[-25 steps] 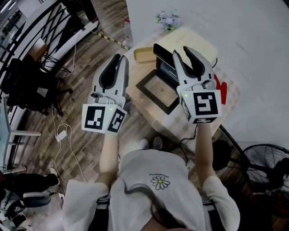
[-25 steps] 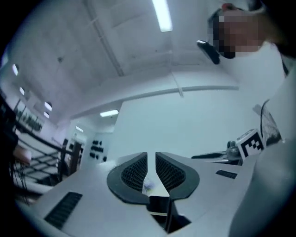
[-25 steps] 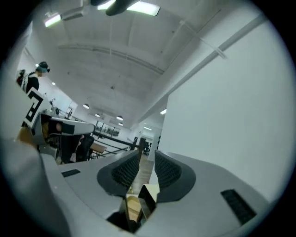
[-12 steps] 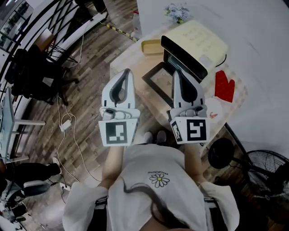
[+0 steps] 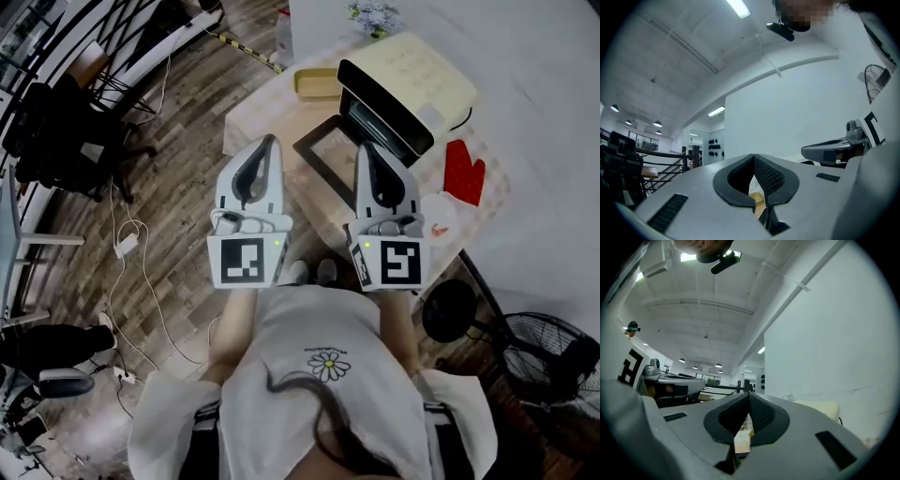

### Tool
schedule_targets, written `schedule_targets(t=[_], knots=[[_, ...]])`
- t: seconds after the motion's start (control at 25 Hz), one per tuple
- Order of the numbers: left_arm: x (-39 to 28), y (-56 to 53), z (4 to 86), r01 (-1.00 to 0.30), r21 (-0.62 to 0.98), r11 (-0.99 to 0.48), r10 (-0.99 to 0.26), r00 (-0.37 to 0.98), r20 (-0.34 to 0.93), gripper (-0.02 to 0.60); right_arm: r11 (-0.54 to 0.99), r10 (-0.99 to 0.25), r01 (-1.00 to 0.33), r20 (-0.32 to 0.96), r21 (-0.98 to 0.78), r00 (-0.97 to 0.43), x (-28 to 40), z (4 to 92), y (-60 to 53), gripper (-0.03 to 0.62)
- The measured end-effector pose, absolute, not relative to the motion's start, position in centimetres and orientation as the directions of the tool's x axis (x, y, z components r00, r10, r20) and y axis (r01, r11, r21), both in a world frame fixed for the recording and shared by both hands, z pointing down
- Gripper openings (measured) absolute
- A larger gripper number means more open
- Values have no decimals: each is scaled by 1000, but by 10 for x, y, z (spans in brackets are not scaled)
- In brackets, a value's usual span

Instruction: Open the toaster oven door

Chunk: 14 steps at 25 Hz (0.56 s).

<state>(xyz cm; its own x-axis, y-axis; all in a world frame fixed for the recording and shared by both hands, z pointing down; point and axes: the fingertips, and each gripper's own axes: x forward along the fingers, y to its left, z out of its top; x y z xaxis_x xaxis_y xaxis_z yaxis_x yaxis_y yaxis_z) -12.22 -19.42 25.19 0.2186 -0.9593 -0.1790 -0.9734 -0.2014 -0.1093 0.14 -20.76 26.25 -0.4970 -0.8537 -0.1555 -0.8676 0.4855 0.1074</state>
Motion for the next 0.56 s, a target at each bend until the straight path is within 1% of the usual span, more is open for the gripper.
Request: schedule_targets(t=[0.24,0.56], knots=[[-125,-194,253,-973,-112,-200,-959,218,-180,15,489,-849,-863,-157,122,-504,-2,262,-204,11],[-127,-200,260,-974,-112,-198,-965,213,-151,15,498,-846,-860,-154,110,-510,-7,266,-207,11]])
